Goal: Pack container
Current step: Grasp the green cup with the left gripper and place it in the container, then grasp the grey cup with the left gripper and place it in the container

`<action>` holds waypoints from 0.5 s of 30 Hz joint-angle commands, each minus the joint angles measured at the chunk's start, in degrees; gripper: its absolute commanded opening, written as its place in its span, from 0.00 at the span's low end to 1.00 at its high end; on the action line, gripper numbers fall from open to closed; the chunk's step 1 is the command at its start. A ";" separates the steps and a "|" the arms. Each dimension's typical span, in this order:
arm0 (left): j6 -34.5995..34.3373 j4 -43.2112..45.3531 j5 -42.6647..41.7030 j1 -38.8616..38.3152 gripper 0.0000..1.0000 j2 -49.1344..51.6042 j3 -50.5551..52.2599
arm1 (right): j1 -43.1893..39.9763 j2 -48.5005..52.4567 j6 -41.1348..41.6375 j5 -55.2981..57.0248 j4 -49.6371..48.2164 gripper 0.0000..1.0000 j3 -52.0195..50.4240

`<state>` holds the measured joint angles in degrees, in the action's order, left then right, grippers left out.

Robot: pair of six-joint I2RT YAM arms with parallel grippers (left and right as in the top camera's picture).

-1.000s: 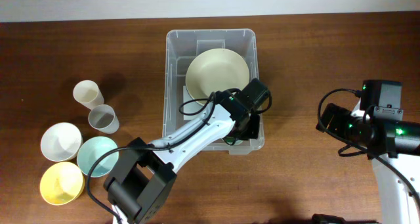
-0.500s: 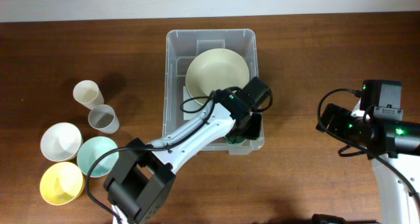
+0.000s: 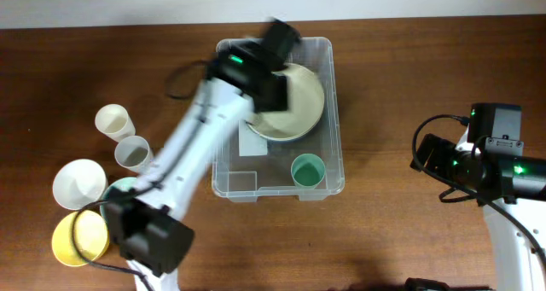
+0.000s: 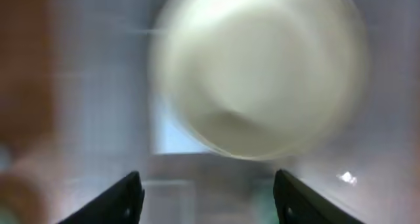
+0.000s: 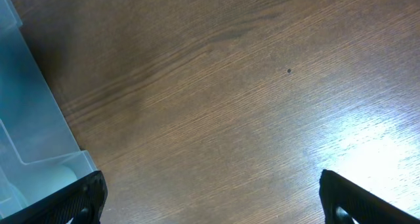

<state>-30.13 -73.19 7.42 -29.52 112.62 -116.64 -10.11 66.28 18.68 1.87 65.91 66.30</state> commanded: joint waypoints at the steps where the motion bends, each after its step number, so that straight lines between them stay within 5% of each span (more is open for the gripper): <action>1: 0.44 -6.93 4.87 13.92 0.66 -4.68 -1.18 | -0.42 0.20 -0.66 -0.15 -0.15 0.99 -0.26; 7: 2.93 -10.73 -0.13 31.91 0.66 -4.70 3.56 | -0.42 0.87 -0.66 -0.13 -0.26 0.99 -0.26; 15: 4.57 2.69 -2.08 33.70 0.66 -4.70 23.96 | -0.42 0.92 -0.87 -0.15 -0.35 0.99 -0.26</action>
<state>-26.76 -73.28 6.70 4.19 108.92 -98.76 -10.11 67.07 17.98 1.89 65.60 66.30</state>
